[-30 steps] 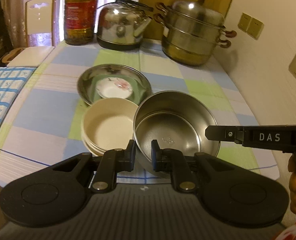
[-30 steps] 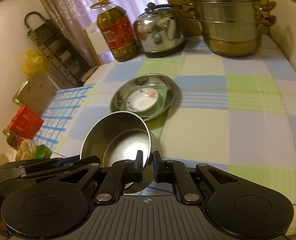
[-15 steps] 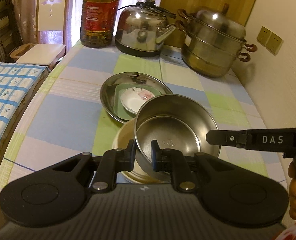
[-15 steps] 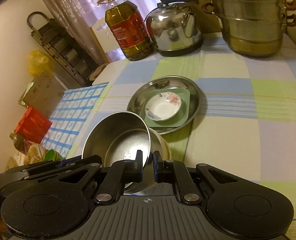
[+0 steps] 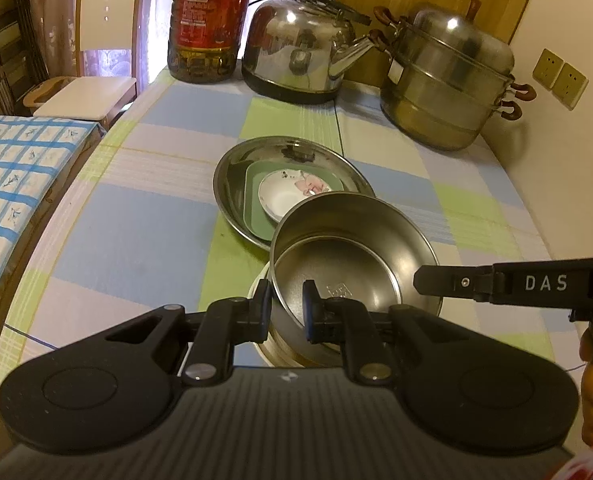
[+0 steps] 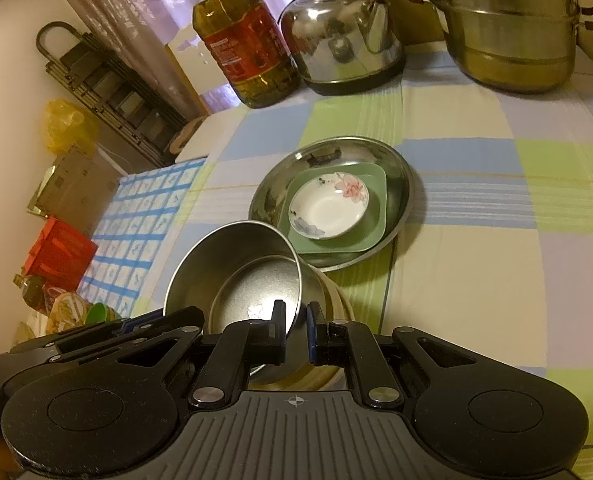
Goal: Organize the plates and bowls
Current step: 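Carry the steel bowl with the right tool and lower it onto the cream bowl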
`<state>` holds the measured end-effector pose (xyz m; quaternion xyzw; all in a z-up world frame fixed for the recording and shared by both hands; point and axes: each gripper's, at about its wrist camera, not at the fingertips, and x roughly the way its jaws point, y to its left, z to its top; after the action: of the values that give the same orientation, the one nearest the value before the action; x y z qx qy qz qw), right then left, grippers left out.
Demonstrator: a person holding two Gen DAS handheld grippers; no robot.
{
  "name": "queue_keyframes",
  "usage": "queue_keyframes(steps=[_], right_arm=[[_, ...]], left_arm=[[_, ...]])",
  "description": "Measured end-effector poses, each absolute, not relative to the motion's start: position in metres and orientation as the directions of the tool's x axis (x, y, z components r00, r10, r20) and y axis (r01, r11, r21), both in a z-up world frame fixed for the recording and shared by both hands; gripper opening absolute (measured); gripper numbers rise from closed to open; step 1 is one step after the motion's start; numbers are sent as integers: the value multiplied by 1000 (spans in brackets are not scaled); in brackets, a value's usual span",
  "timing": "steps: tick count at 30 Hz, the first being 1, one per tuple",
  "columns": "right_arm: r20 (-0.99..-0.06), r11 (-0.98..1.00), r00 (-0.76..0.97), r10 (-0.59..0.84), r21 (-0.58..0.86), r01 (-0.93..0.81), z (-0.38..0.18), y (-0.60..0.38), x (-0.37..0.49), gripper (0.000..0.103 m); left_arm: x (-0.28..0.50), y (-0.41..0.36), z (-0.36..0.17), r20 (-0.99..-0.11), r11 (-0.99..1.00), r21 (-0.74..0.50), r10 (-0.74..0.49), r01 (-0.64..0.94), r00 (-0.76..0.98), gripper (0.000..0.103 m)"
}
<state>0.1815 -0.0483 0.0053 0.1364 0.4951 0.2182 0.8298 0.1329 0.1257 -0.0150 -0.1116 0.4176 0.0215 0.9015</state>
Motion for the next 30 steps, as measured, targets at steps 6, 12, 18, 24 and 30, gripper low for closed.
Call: queue_keyframes(steps=[6, 12, 18, 24, 30], right_arm=[[-774, 871, 401, 491, 441, -216, -1, -48, 183, 10], [-784, 874, 387, 486, 440, -206, -9, -48, 184, 10], [-793, 876, 373, 482, 437, -203, -14, -47, 185, 10], [-798, 876, 362, 482, 438, -202, -21, -46, 186, 10], [-801, 879, 362, 476, 429, -207, -23, -45, 188, 10]], left_arm=[[136, 125, -22, -770, 974, -183, -59, -132, 635, 14], [139, 123, -29, -782, 975, -176, -55, -136, 621, 14], [141, 124, -36, -791, 975, -172, -51, -141, 609, 14], [145, 123, -38, -791, 976, -159, -38, -146, 610, 14], [146, 123, -39, -791, 977, -152, -30, -148, 611, 14]])
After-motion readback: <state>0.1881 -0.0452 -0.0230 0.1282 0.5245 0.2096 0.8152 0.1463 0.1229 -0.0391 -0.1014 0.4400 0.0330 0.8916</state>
